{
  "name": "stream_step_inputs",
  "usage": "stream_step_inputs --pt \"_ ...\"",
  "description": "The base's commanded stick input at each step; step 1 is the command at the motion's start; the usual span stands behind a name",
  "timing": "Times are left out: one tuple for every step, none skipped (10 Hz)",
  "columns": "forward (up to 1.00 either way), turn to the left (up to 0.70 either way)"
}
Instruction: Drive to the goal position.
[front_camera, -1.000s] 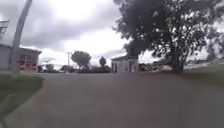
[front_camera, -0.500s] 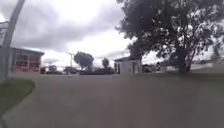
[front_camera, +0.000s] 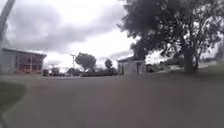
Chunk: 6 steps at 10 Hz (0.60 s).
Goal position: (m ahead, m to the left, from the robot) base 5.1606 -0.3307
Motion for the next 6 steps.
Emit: stream_step_inputs --pt "1.00 0.00" --pt "1.00 0.00" --pt "1.00 0.00" --pt "1.00 0.00" --pt "1.00 0.00" --pt "1.00 -0.27"
